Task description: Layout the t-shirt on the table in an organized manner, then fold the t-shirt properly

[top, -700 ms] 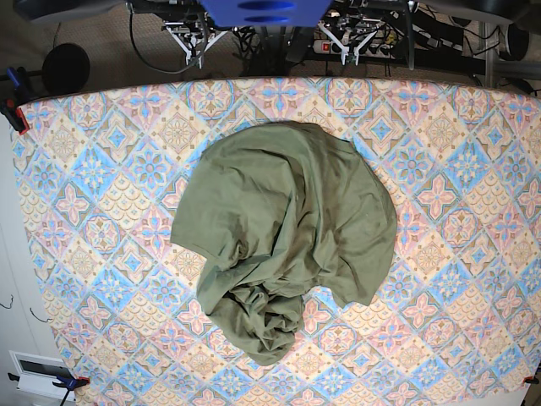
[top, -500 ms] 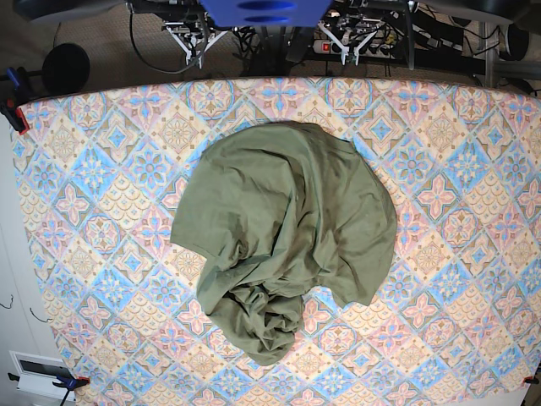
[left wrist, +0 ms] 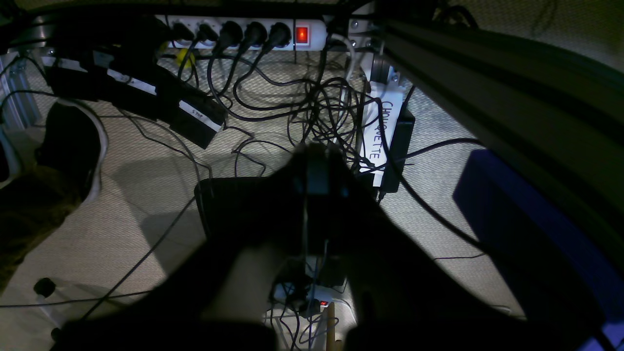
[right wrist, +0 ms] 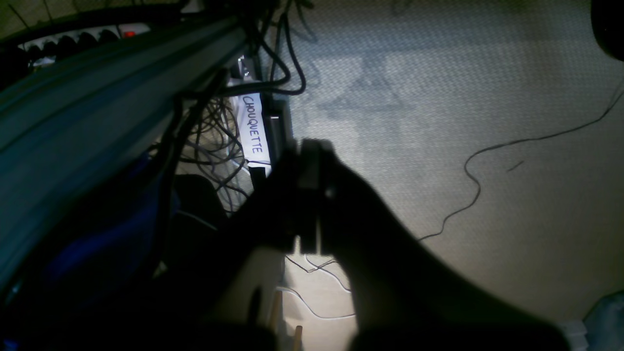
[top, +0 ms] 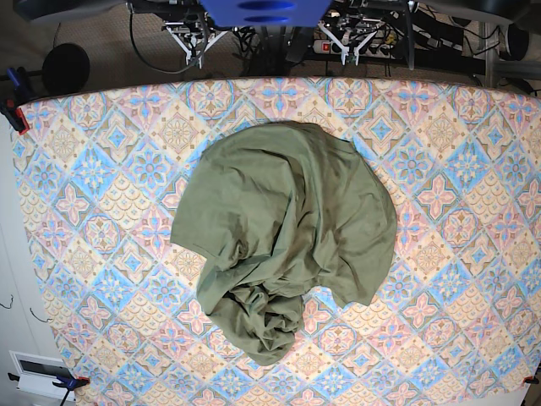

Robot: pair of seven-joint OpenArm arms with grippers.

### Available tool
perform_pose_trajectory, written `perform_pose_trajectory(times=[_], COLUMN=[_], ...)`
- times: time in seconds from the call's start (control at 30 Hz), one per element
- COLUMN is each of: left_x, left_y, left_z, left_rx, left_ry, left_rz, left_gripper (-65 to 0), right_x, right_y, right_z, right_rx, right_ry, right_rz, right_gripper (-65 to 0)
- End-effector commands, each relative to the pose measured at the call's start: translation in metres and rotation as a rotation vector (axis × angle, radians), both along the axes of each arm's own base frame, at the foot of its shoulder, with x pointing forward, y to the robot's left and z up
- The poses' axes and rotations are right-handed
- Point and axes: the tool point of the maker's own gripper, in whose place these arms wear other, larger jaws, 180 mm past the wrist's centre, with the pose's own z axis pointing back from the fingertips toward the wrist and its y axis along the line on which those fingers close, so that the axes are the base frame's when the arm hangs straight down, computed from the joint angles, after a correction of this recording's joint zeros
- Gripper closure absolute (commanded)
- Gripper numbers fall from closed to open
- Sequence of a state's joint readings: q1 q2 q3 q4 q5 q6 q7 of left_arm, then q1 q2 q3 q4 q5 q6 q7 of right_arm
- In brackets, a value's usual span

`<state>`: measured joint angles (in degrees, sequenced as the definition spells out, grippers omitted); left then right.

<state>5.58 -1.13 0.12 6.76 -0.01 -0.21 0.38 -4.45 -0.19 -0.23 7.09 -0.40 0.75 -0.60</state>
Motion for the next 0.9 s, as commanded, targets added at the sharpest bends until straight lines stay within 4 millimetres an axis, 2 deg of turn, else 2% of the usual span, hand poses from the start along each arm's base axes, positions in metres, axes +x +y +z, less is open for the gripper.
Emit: perform_pose_trajectory(times=[0.0,0.17,0.23,0.33,0.4,0.57,0.7,0.87], left_x=[-0.001,-0.001,-0.009,-0.02,-0.03,-0.055,-0.069,-0.076], left_y=[0.001,0.002,0.002,0.021,0.025,0.062,0.094,0.119], left_z=[0.0,0.0,0.0,0.001,0.001,0.005,0.015,0.031], left_rx=[0.002,0.004,0.004,0.033,0.039,0.095,0.142,0.178], left_ry=[-0.004,-0.004,0.007,0.023,0.038,0.07,0.046,-0.014], left_rz=[0.001,-0.006,-0.006,-0.012,-0.013,-0.023,-0.047,-0.09], left_gripper=[0.0,0.0,0.0,0.0,0.0,0.0,0.0,0.0], right_x=[0.0,-0.001,-0.002,-0.002,-0.003,-0.048,-0.063,-0.081], right_y=[0.002,0.002,0.002,0.002,-0.002,-0.003,-0.044,-0.055], right_z=[0.0,0.0,0.0,0.0,0.0,0.002,0.008,0.018], right_rx=[0.0,0.0,0.0,0.0,-0.006,-0.008,-0.072,-0.091], right_ry=[-0.006,-0.005,-0.003,-0.003,-0.002,0.064,0.043,0.058], right_rz=[-0.001,-0.001,-0.001,-0.001,0.0,0.002,0.017,0.033], right_gripper=[0.0,0.0,0.0,0.0,0.0,0.0,0.0,0.0])
